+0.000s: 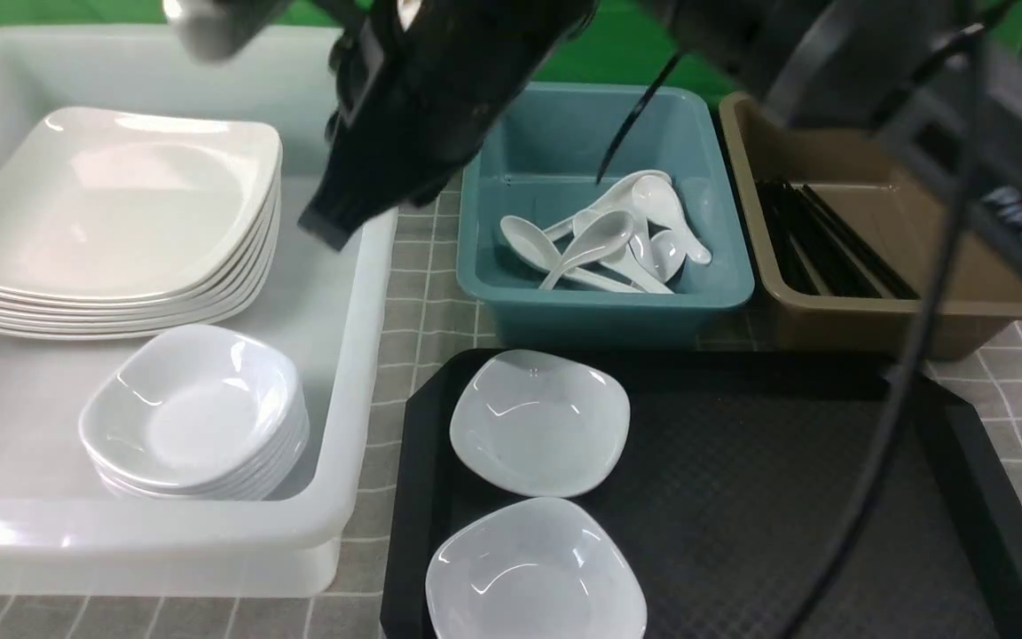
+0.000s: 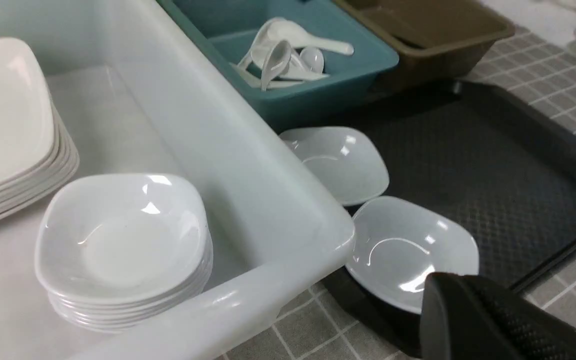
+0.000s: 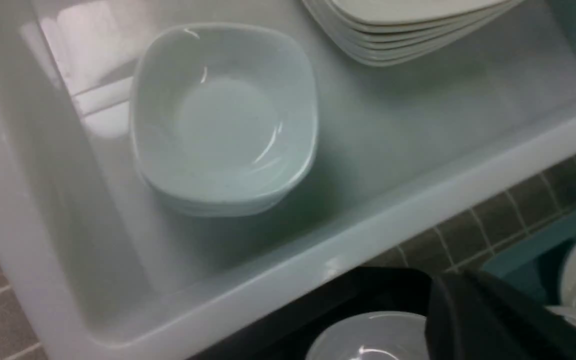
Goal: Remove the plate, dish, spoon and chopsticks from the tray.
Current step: Use the left arm to grab a small plate from the dinner plate, then use the left arm to put the small plate into the large storage box on the left
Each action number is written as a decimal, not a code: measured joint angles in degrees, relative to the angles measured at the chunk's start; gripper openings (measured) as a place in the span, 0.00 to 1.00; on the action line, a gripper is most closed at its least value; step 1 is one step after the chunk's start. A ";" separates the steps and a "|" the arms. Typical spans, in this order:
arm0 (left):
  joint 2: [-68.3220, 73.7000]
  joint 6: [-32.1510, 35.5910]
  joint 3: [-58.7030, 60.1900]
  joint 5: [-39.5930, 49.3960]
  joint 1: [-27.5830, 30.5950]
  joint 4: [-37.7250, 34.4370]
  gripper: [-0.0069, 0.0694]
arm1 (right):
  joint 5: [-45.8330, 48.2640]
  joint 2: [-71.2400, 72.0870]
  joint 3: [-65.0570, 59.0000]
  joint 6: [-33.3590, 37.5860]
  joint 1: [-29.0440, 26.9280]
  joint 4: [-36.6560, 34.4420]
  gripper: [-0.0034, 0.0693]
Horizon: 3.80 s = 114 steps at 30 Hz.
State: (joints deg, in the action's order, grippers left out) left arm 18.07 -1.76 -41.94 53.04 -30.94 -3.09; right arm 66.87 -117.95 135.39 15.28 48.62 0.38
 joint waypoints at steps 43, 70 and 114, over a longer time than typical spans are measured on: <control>74.28 4.80 -18.34 -7.24 -25.79 4.40 0.29 | -0.01 82.51 -72.83 -23.28 0.00 12.64 0.09; 79.75 31.89 -8.87 -19.49 -25.79 14.21 0.58 | -0.01 84.15 -73.36 -23.33 0.00 12.64 0.10; 56.20 22.43 -12.90 -9.70 13.07 15.08 0.12 | -5.28 84.25 -73.36 -23.38 0.00 11.47 0.12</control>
State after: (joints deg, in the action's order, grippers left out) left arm 74.27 20.67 -54.84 43.35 -17.87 11.99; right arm 61.60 -33.70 62.03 -8.09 48.62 11.86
